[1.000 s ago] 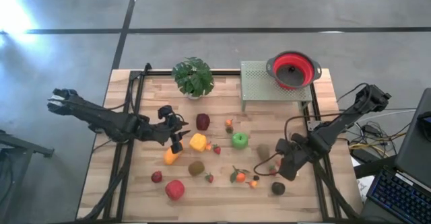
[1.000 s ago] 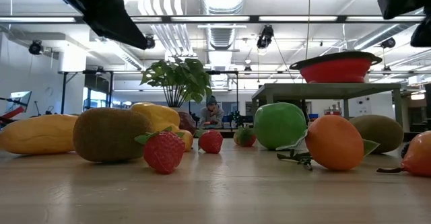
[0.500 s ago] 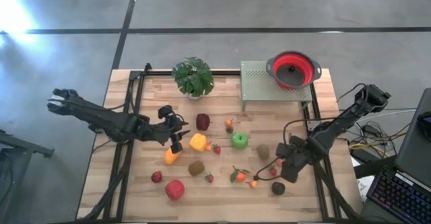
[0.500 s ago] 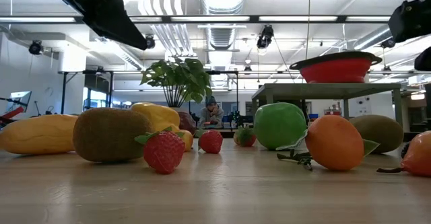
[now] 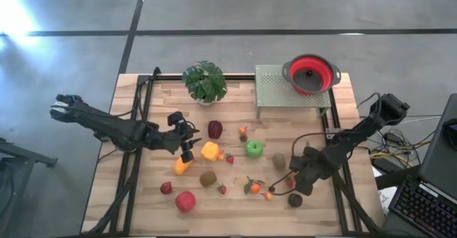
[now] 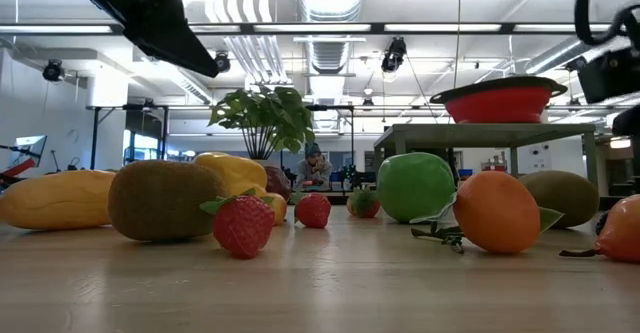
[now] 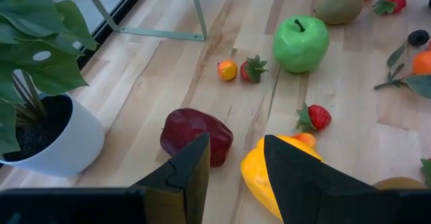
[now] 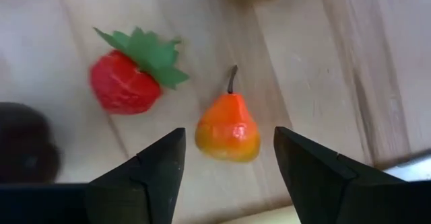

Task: Pick & Place Fruit
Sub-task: Put the orange pear into the red strainer bowl on the shelf

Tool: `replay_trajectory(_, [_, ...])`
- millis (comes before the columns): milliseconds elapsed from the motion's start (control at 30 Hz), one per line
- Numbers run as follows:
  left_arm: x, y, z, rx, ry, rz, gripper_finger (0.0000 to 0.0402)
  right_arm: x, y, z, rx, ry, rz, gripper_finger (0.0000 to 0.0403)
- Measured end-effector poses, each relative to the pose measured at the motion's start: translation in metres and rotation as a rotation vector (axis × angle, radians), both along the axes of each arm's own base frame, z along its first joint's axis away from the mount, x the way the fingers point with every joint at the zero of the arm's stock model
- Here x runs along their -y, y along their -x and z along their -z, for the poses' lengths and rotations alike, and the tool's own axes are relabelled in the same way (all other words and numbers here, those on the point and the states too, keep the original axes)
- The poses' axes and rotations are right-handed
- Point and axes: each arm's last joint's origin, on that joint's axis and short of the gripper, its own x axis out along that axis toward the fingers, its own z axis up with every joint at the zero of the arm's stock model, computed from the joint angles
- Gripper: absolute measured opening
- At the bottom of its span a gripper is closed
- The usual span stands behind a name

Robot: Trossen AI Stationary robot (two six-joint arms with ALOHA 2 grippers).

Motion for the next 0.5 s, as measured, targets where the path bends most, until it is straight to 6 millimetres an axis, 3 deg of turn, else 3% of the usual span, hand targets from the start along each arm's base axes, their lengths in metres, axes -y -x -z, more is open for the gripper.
replay_trajectory(233, [0.0, 0.0, 0.0, 0.0, 0.0, -0.002, 0.0147, -0.007, -0.009, 0.012, -0.057, 0.047, -0.027, 0.0207])
replay_trajectory(500, [-0.001, 0.0, 0.0, -0.005, -0.01, 0.004, 0.0147, -0.011, -0.014, 0.005, -0.012, 0.022, -0.028, 0.0149])
